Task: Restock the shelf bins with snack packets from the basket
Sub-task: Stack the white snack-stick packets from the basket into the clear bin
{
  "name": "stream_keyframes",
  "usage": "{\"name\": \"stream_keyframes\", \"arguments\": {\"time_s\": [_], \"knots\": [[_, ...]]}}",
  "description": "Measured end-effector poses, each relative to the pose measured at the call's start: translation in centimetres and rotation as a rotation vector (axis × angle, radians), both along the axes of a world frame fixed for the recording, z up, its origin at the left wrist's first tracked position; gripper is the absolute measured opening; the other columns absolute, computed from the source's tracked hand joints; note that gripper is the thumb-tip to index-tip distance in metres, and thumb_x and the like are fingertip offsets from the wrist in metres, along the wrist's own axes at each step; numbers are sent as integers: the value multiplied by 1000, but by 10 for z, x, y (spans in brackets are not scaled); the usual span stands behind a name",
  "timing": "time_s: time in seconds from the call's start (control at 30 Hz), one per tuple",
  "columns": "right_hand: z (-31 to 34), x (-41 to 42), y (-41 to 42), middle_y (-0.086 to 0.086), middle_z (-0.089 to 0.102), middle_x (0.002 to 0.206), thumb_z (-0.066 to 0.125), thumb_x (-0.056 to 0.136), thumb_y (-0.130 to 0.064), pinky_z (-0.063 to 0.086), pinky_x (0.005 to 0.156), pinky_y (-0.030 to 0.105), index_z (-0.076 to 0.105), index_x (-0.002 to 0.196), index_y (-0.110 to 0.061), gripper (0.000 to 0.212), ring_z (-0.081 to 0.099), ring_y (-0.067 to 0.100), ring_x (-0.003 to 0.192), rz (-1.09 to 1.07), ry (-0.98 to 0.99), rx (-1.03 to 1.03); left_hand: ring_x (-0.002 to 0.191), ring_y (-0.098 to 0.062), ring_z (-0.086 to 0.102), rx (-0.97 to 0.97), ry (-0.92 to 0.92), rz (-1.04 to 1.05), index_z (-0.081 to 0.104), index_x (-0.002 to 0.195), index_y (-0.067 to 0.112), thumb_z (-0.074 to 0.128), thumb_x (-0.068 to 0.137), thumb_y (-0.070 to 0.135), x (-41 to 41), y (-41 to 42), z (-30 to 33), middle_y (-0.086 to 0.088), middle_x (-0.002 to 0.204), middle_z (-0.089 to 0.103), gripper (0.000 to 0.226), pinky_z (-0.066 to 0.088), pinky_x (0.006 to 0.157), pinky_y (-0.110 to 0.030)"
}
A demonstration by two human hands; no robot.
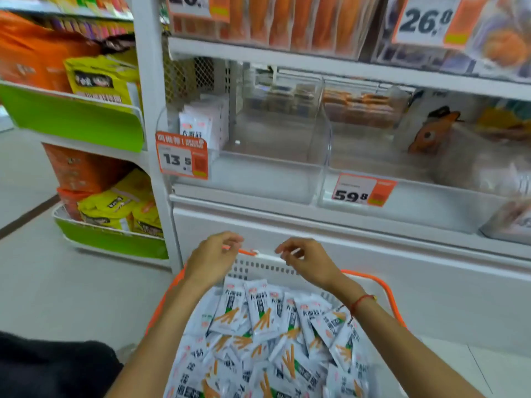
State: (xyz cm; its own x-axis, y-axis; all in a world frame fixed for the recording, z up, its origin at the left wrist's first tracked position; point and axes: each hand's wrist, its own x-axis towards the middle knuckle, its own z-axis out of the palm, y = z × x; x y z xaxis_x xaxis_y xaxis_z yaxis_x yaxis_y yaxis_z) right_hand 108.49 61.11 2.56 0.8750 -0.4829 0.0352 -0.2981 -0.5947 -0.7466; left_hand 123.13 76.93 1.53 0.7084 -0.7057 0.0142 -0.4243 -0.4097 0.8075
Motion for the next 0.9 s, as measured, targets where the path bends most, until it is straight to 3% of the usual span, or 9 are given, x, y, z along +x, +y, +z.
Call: {"name": "stream_keyframes", "arguments": {"time_s": [0.07, 0.23, 0.33, 0.4, 0.47, 0.6, 0.7, 0.8, 0.9], "knots": [[-34, -15, 5, 1, 65, 94, 49, 91, -2, 51, 76, 34, 67, 92, -19, 24, 58, 17, 77, -18, 90, 44, 103, -18, 62, 65, 99, -63, 61, 97, 34, 51, 96, 22, -10, 1, -37, 6, 112, 64, 16, 49, 92, -35], [-117, -33, 18, 7, 59, 126, 46, 98, -12, 48, 89, 37, 61, 107, -20, 19, 59, 25, 105, 1, 348, 81, 132, -19, 42, 414, 245, -164, 47, 137, 19, 42, 99, 15, -31, 15, -125, 0, 146, 41, 38, 37, 105, -32], [-151, -31, 34, 5, 41, 144, 48, 99, -22, 40, 102, 36, 41, 137, -17, 39, 46, 26, 124, -38, 460, 114, 140, -21, 28, 480, 145, -90, 34, 145, 24, 42, 96, 8, -38, 25, -158, -4, 154, 27, 52, 28, 112, -32], [-165, -25, 44, 7, 33, 149, 48, 98, -27, 33, 110, 38, 28, 146, -15, 53, 36, 28, 134, -109, 471, 107, 143, -23, 18, 523, -8, -57, 29, 147, 30, 41, 98, 16, -43, 24, -166, 0, 158, 15, 52, 27, 112, -35], [-173, -18, 51, 8, 35, 148, 48, 98, -33, 33, 109, 40, 30, 146, -14, 55, 37, 28, 132, -192, 454, 59, 142, -22, 20, 503, -70, 41, 41, 139, 27, 40, 100, 25, -47, 18, -166, -1, 157, 17, 40, 29, 108, -37], [-178, -5, 53, 10, 33, 147, 51, 94, -43, 37, 106, 40, 33, 144, -12, 61, 42, 28, 129, -291, 465, 56, 121, -23, 42, 439, -80, 229, 57, 112, 20, 51, 94, 38, -43, 5, -168, -3, 131, 50, 26, 41, 93, -36], [-178, 2, 50, 10, 32, 144, 57, 92, -41, 44, 98, 40, 38, 139, -14, 57, 49, 29, 119, -298, 508, 63, 117, -25, 46, 442, -57, 282, 51, 122, 16, 62, 88, 39, -35, 2, -171, -5, 124, 53, 43, 43, 87, -37], [-176, 7, 48, 10, 40, 132, 65, 88, -34, 44, 95, 38, 46, 125, -8, 49, 46, 28, 117, -325, 476, 29, 122, -29, 43, 539, 10, 207, 42, 133, 13, 69, 82, 38, -32, -5, -169, -11, 130, 47, 63, 40, 94, -37], [-171, 6, 44, 5, 47, 99, 66, 87, -22, 42, 75, 35, 42, 105, -11, 32, 49, 20, 86, -330, 432, 71, 124, -26, 40, 626, -43, 86, 42, 134, 15, 66, 84, 40, -42, -8, -168, -9, 133, 44, 61, 39, 96, -34]]}}
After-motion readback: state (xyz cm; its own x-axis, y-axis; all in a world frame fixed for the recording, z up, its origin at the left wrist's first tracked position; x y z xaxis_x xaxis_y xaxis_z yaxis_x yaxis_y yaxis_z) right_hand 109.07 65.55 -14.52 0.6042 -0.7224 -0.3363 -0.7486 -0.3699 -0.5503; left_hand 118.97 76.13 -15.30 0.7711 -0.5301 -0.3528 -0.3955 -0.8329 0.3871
